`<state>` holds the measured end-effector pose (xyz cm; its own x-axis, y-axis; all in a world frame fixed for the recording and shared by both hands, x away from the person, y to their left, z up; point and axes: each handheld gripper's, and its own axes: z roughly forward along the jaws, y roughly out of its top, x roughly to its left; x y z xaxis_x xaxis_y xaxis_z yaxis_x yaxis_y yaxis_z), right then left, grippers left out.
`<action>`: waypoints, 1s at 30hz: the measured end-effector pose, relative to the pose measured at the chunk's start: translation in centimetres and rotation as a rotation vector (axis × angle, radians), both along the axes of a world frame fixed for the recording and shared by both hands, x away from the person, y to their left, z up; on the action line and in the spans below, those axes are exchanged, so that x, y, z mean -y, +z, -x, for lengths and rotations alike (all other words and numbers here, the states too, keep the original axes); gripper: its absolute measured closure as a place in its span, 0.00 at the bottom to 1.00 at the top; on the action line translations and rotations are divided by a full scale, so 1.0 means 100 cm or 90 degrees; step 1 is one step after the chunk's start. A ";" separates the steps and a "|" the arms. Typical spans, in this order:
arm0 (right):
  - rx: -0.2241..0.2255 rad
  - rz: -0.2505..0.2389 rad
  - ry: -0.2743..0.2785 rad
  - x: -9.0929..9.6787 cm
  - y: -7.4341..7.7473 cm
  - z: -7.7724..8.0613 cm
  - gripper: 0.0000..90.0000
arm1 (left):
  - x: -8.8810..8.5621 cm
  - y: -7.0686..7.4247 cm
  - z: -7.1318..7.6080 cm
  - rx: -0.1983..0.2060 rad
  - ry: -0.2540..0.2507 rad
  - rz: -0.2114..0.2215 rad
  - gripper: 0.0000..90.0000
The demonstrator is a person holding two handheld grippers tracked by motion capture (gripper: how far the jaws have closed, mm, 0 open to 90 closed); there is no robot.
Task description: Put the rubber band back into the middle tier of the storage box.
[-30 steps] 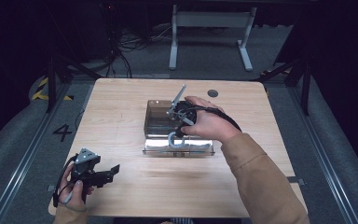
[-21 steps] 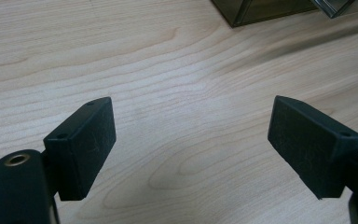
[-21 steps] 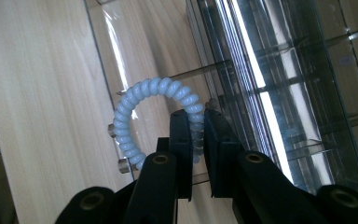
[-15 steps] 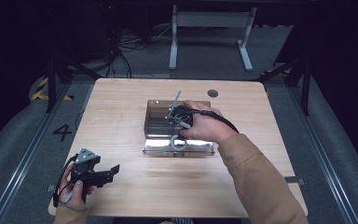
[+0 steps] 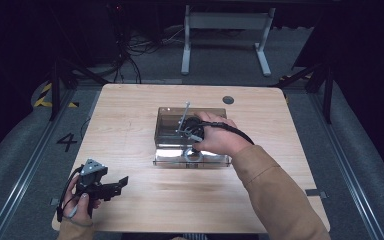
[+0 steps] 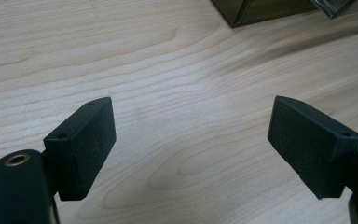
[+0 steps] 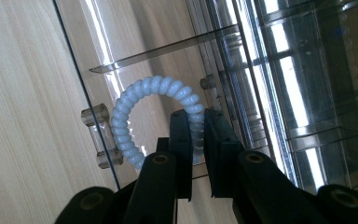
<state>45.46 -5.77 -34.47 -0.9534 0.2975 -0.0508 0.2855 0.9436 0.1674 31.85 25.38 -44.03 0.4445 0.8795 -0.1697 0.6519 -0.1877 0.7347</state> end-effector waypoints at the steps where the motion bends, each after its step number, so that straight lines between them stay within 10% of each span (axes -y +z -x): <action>1: 0.001 -0.003 -0.002 0.000 -0.001 0.000 0.92 | 0.000 0.000 0.000 0.000 -0.001 0.000 0.18; 30: 0.029 -0.112 0.000 0.018 0.035 0.010 0.82 | 0.000 0.000 0.000 0.001 -0.002 -0.003 0.18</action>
<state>44.42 -7.57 -30.95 -0.9512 0.3059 -0.0414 0.2739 0.8983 0.3435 31.87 25.36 -44.00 0.4475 0.8789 -0.1652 0.6503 -0.1930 0.7348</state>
